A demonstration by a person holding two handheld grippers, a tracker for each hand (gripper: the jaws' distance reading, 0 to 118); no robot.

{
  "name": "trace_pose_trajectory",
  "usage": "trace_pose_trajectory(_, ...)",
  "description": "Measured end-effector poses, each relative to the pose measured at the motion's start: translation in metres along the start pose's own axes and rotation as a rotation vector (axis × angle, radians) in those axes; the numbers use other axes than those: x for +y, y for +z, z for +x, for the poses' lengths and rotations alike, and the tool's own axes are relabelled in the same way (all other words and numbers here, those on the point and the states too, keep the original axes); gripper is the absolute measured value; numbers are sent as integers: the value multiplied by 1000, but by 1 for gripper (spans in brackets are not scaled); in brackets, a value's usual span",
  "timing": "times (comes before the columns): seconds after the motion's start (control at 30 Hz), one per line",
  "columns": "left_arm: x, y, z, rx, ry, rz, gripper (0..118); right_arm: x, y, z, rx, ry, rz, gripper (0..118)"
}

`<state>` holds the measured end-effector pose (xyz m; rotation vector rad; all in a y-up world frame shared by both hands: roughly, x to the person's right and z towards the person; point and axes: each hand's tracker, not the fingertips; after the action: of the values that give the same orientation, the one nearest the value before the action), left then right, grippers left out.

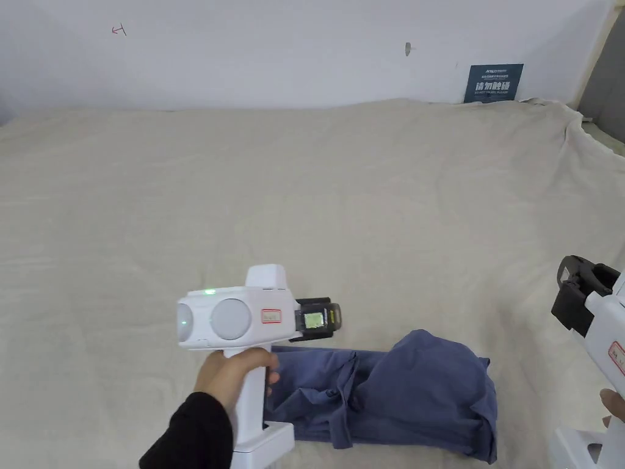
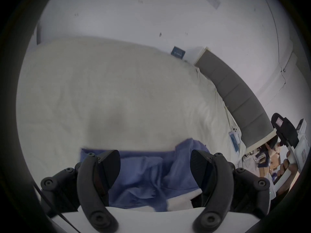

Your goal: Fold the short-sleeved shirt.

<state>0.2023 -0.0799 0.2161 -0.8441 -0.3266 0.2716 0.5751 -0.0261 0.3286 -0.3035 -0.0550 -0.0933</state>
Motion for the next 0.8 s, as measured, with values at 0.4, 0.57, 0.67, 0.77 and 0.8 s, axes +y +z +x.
trace_pose_trajectory(0.4, -48, 5, -70, 171, -66, 158, 0, 4, 4, -11, 12, 6, 1, 0)
trace_pose_trajectory(0.57, -76, -16, -71, 131, -55, 124, 0, 1, 3, -9, 12, 1, -1, 0)
trace_pose_trajectory(0.67, -92, -35, -59, 120, -78, 75, 0, 2, 4, -10, 14, 0, -1, 0)
trace_pose_trajectory(0.77, -109, -55, -46, 100, -97, 44, 0, 2, 5, -9, 12, 5, 0, 0)
trace_pose_trajectory(0.8, -114, -60, -39, 96, -106, 31, 0, 2, 5, -7, 12, 6, 0, 0)
